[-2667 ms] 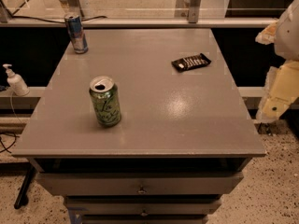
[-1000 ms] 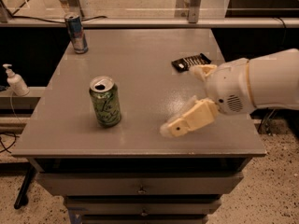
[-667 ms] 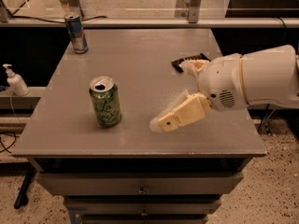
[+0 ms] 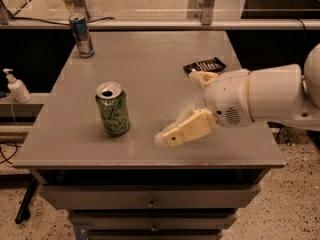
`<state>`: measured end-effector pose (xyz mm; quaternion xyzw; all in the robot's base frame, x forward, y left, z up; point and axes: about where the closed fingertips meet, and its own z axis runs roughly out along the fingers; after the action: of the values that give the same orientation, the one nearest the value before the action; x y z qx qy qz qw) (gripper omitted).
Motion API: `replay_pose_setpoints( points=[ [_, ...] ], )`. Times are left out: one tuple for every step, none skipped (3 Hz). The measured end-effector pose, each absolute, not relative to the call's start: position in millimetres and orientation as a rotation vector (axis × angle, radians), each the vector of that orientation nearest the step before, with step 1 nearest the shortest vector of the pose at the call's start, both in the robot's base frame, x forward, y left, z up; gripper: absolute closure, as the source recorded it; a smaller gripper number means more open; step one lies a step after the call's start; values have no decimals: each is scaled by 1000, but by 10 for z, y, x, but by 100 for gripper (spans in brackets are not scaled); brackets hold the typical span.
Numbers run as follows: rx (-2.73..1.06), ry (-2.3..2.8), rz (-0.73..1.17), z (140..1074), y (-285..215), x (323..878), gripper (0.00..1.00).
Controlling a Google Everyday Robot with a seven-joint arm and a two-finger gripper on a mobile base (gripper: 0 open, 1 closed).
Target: Knock green can over
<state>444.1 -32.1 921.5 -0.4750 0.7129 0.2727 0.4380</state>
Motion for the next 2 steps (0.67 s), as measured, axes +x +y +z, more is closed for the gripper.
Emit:
replay_pose_setpoints(
  points=[
    [-1172, 1691, 712, 8895, 39, 4551, 0],
    [-1153, 1639, 759, 8696, 409, 4630, 0]
  ],
)
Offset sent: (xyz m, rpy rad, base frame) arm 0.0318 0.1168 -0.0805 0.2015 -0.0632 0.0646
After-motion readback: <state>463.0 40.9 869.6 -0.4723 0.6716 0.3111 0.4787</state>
